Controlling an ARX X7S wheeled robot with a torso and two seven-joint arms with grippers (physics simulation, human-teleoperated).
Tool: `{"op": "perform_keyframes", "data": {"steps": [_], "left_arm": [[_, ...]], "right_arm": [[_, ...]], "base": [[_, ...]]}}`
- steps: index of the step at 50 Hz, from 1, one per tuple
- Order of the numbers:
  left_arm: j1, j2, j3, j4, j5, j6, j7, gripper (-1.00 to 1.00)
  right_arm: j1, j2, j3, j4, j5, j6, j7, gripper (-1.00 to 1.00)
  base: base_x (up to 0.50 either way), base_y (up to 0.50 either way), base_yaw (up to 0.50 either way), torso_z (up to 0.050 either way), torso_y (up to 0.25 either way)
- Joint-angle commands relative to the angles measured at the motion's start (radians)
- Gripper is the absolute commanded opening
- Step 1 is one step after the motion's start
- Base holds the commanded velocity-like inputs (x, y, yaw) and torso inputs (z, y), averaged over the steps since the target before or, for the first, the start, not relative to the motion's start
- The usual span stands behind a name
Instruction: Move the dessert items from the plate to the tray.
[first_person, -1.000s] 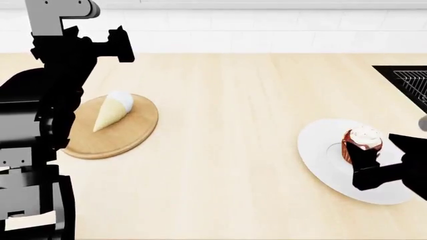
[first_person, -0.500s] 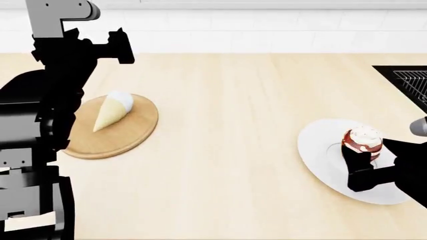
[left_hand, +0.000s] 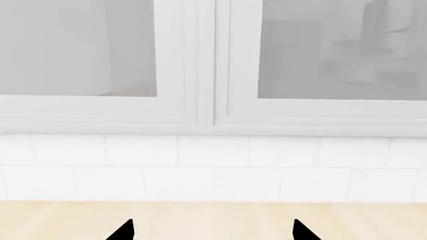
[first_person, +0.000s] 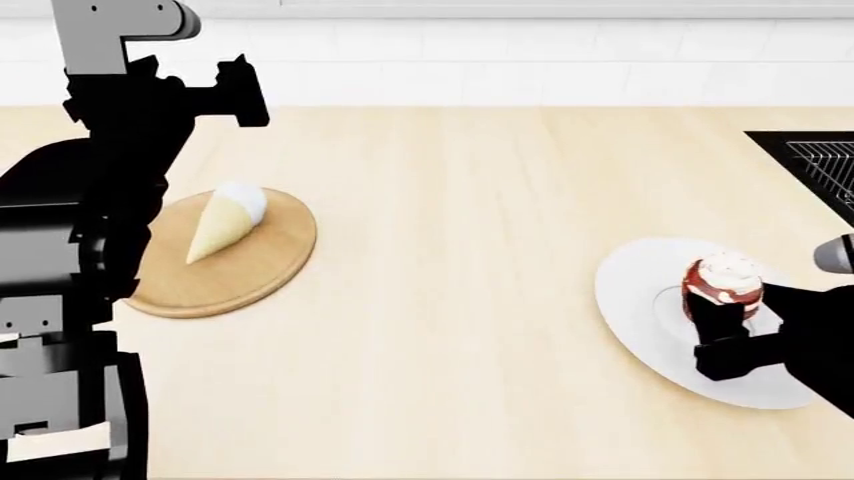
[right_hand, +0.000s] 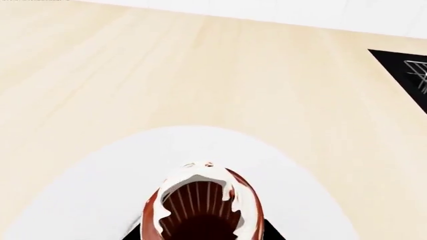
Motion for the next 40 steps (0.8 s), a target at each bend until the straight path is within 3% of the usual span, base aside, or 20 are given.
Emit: {"op": "perform_keyframes", "data": {"steps": [1, 26, 40], "left_arm": [[0.002, 0.004, -0.005, -0.004, -0.002, 0.006, 0.004, 1.00], [0.015, -0.006, 0.004, 0.025, -0.014, -0.013, 0.004, 1.00], [0.026, -0.122, 0.203, 0.070, 0.078, -0.180, 0.071, 1.00]], "right_arm": [[0.010, -0.010, -0.004, 0.006, -0.011, 0.001, -0.004, -1.00], [0.098, 0.065, 0.073, -0.084, 0.114, 0.076, 0.085, -1.00], [0.277, 0.076, -0.015, -0.120, 0.162, 0.103, 0.119, -1.00]], "base": [[0.00, 0.00, 0.00, 0.000, 0.000], [0.00, 0.00, 0.00, 0.000, 0.000], [0.00, 0.00, 0.00, 0.000, 0.000]]}}
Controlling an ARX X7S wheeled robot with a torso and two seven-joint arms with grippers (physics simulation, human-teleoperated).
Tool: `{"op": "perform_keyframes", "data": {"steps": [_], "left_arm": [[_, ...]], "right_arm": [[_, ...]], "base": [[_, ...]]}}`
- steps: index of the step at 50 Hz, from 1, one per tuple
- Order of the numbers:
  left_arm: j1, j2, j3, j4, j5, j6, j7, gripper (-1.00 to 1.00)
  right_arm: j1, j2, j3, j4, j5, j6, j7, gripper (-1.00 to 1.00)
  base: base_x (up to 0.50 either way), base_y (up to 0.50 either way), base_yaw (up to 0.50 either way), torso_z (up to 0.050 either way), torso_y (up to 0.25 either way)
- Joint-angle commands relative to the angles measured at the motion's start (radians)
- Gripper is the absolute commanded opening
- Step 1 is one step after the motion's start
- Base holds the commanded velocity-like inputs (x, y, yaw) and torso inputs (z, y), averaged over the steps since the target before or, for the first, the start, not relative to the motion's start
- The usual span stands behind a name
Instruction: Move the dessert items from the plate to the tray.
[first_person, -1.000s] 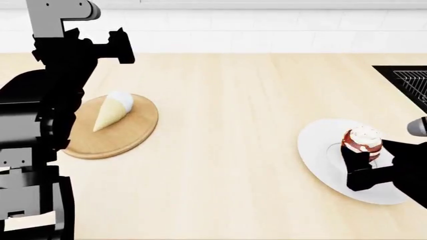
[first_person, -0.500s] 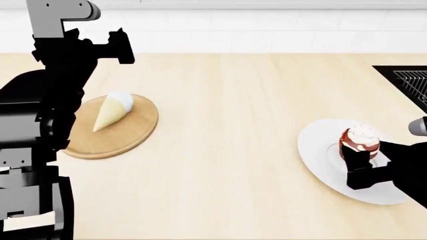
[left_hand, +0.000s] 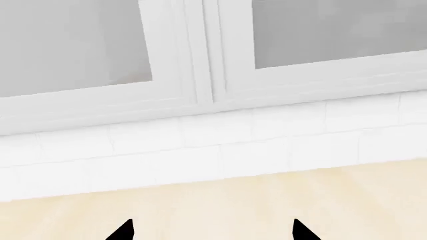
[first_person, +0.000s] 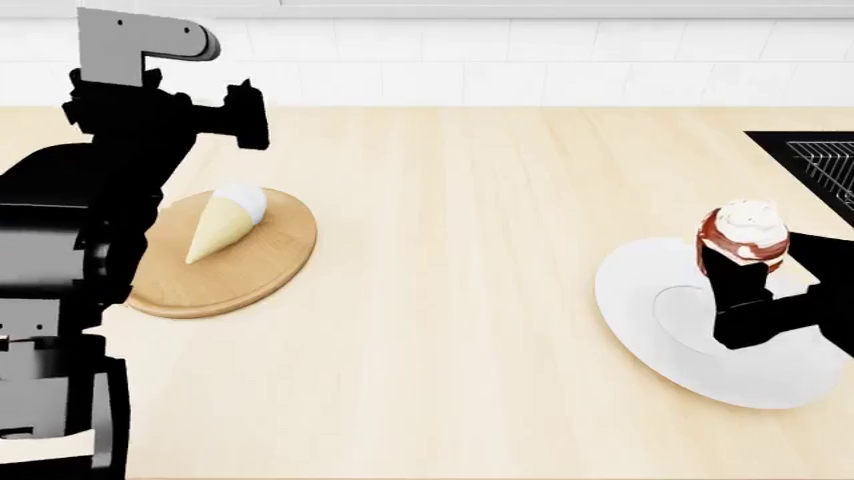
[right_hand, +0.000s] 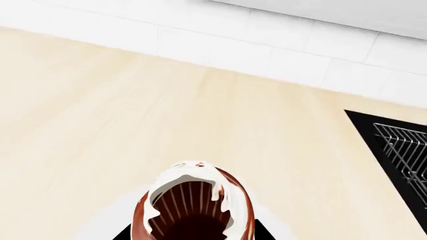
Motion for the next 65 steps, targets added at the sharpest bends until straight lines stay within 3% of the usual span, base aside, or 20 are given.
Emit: {"op": "perform_keyframes", "data": {"steps": [1, 26, 40, 65], "left_arm": [[0.023, -0.078, 0.120, 0.047, 0.053, -0.124, 0.052, 1.00], [-0.046, -0.115, 0.128, 0.090, -0.067, -0.394, 0.201, 1.00], [-0.045, -0.130, 0.218, -0.012, -0.030, -0.319, 0.239, 1.00], [-0.025, -0.131, 0.212, 0.027, -0.047, -0.349, 0.233, 1.00]], "right_arm": [[0.156, 0.010, -0.058, -0.036, 0.022, 0.036, 0.022, -1.00], [0.176, -0.014, -0.122, -0.042, -0.010, 0.007, 0.012, -1.00], [0.176, -0.018, -0.135, -0.040, -0.013, 0.000, 0.017, -1.00], [0.168, -0.015, -0.144, -0.040, -0.016, -0.017, 0.015, -1.00]], "base": [[0.00, 0.00, 0.00, 0.000, 0.000], [0.00, 0.00, 0.00, 0.000, 0.000], [0.00, 0.00, 0.00, 0.000, 0.000], [0.00, 0.00, 0.00, 0.000, 0.000]]}}
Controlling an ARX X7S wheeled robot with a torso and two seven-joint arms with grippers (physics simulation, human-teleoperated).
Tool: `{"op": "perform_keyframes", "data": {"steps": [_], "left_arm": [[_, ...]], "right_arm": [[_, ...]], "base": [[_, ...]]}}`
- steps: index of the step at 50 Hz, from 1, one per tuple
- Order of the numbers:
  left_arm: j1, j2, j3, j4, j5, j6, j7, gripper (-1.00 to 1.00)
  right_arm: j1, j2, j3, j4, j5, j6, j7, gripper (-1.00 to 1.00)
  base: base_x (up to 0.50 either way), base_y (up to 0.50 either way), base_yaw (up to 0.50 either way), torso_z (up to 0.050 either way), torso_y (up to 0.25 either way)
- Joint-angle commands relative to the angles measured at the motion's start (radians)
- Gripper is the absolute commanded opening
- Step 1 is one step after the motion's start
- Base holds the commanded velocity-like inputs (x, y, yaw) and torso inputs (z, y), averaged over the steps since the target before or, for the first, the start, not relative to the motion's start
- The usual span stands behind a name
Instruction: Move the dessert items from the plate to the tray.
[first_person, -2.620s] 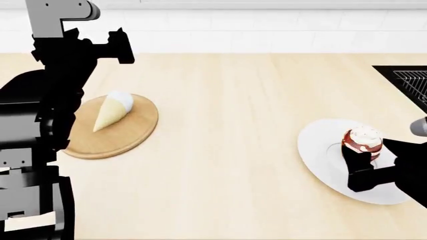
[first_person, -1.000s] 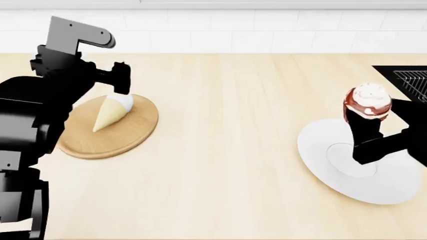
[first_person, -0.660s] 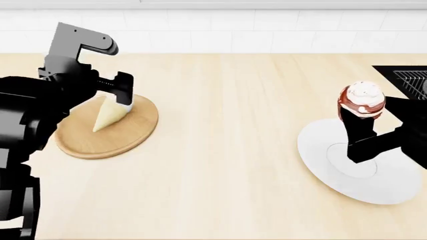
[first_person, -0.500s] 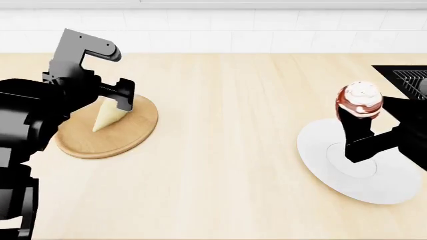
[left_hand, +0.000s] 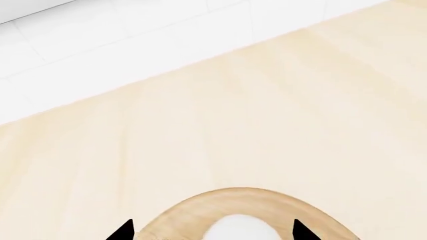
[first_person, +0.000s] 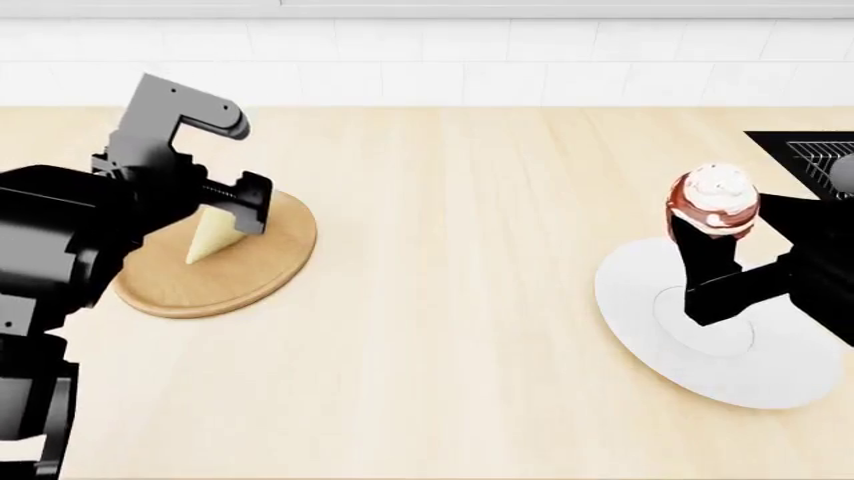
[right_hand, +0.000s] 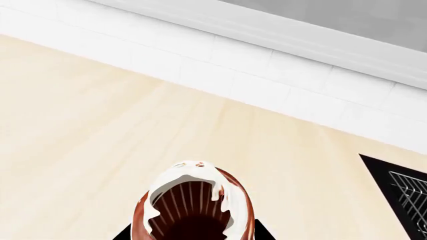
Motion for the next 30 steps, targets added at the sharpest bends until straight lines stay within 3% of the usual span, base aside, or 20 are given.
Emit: {"op": "perform_keyframes", "data": {"steps": [1, 11, 30], "left_arm": [[0.023, 0.005, -0.022, 0.044, -0.024, -0.042, 0.007, 1.00], [-0.023, 0.008, -0.055, 0.060, -0.074, -0.164, 0.028, 1.00], [-0.028, -0.019, 0.005, 0.039, -0.051, -0.129, 0.044, 1.00]], "right_arm": [[-0.003, 0.000, 0.008, -0.004, -0.020, 0.001, -0.012, -1.00], [-0.013, -0.002, 0.000, -0.003, -0.032, -0.011, -0.014, -1.00], [-0.022, 0.000, 0.001, -0.007, -0.027, -0.020, -0.008, -1.00]], "base": [[0.00, 0.00, 0.00, 0.000, 0.000], [0.00, 0.00, 0.00, 0.000, 0.000], [0.00, 0.00, 0.00, 0.000, 0.000]]}}
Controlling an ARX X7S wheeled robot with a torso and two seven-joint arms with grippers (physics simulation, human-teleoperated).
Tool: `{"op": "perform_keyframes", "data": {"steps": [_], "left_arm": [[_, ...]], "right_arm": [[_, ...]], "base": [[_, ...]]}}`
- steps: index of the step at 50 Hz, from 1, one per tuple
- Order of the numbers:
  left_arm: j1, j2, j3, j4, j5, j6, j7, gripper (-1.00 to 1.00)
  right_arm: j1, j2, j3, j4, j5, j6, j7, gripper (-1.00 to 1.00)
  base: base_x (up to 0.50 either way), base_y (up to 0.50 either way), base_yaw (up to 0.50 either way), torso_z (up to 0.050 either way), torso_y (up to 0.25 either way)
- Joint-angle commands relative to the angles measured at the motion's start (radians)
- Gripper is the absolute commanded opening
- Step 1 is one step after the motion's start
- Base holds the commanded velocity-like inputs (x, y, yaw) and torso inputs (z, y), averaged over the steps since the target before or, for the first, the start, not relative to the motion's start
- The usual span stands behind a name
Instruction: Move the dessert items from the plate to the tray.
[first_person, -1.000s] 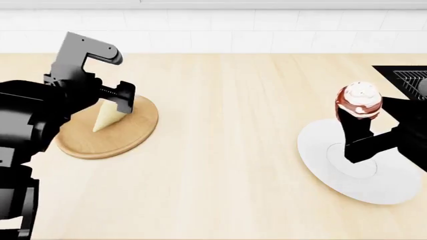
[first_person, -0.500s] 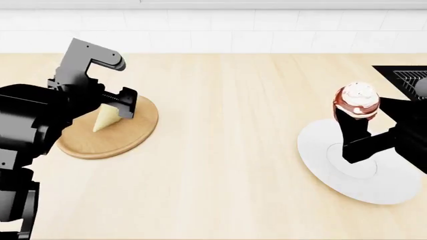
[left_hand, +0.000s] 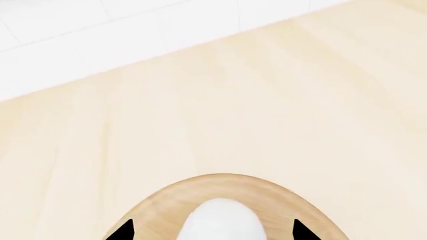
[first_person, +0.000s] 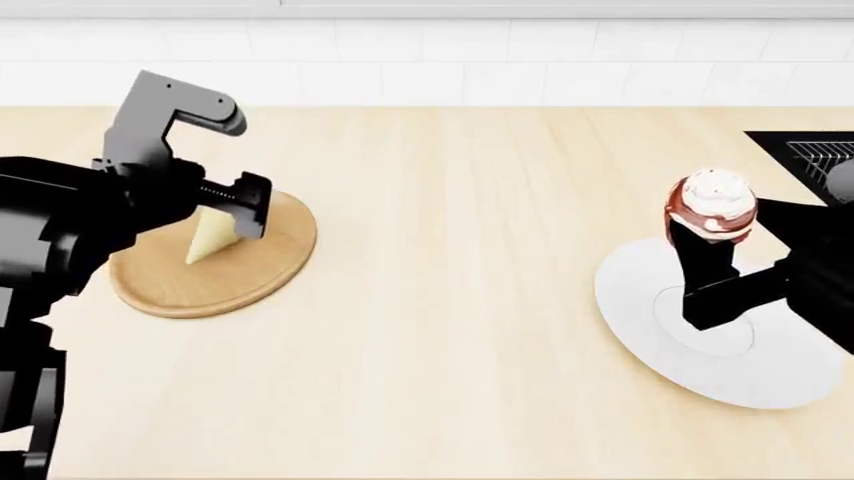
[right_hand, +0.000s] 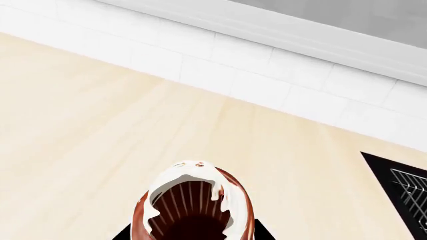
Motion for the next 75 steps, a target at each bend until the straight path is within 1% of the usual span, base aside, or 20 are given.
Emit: {"op": "perform_keyframes", "data": {"steps": [1, 24, 42, 75], "left_arm": [[0.011, -0.009, 0.010, 0.009, -0.002, -0.004, 0.015, 1.00], [0.055, -0.015, 0.015, 0.039, -0.014, -0.013, 0.011, 1.00], [0.055, -0.012, 0.024, -0.010, 0.001, 0.025, 0.000, 1.00], [0.078, -0.002, 0.036, -0.051, 0.000, 0.054, -0.003, 1.00]], "right_arm": [[0.009, -0.005, -0.001, -0.001, -0.022, 0.005, -0.007, -1.00], [-0.009, -0.002, 0.001, -0.003, -0.021, -0.011, -0.007, -1.00], [-0.032, 0.008, 0.019, -0.014, -0.005, -0.015, 0.004, -1.00], [-0.010, 0.004, -0.014, -0.002, -0.012, -0.020, 0.011, -1.00]], "base": [[0.00, 0.00, 0.00, 0.000, 0.000], [0.00, 0.00, 0.00, 0.000, 0.000], [0.00, 0.00, 0.00, 0.000, 0.000], [0.00, 0.00, 0.00, 0.000, 0.000]]}}
